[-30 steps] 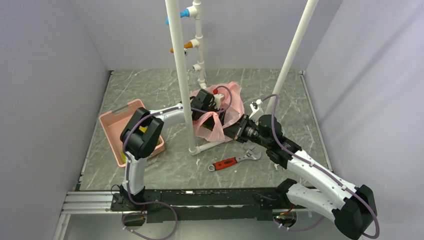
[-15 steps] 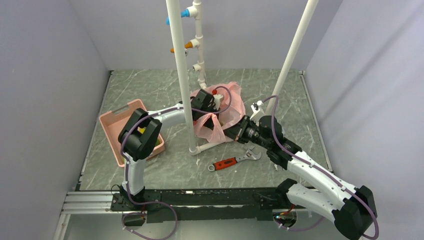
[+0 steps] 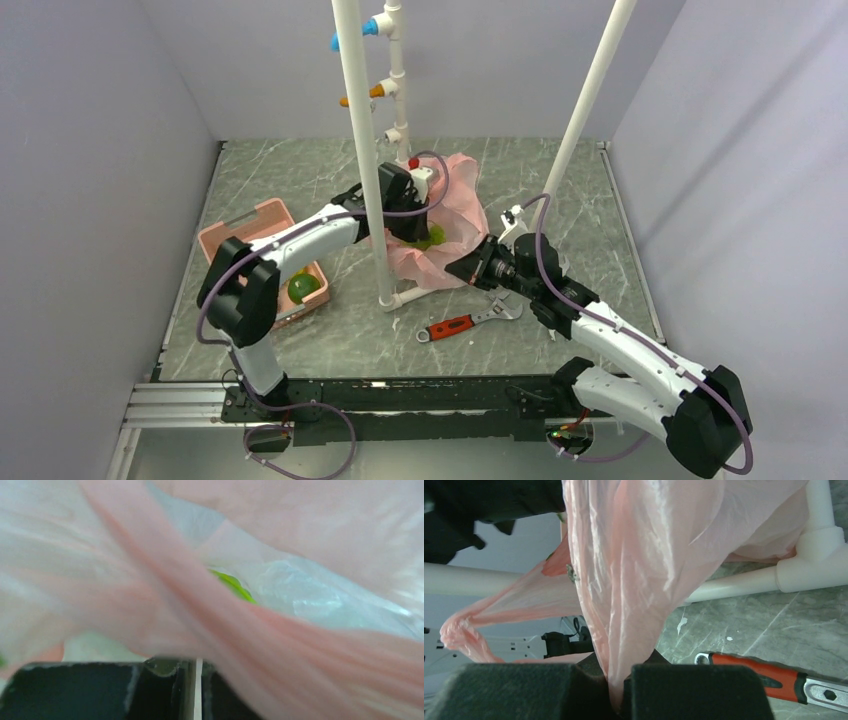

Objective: Take the fake fruits out of the plastic bag
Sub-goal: Take out the fake fruit from the plastic bag.

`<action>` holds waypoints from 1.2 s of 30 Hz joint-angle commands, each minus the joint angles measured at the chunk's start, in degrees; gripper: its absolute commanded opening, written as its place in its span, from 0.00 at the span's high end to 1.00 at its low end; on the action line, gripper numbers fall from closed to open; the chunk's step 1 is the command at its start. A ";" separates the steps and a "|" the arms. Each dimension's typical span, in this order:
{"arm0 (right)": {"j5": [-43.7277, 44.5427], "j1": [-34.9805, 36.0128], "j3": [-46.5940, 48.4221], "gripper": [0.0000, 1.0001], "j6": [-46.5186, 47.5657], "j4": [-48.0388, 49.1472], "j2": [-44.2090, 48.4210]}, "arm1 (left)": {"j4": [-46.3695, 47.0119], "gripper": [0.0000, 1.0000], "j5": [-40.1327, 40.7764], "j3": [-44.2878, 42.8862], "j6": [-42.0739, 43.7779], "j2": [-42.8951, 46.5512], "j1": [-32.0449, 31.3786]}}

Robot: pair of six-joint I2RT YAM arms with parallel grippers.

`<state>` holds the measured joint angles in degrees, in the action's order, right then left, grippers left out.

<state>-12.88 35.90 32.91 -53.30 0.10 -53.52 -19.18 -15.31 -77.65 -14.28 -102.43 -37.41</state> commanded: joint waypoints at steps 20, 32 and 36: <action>2.12 -1.34 -1.45 1.00 3.96 5.17 -3.89 | -8.04 1.00 11.77 4.06 1.32 23.28 3.57; 0.93 -3.01 -0.18 1.00 5.18 6.90 -6.56 | -13.61 1.00 21.47 7.08 2.67 36.91 5.62; -0.18 -3.68 0.16 1.00 5.39 7.80 -7.93 | -16.81 1.00 27.61 6.95 2.86 40.79 7.34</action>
<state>-12.16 32.91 31.44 -49.01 4.01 -60.64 -33.47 5.08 -69.60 -13.67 -66.28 -31.24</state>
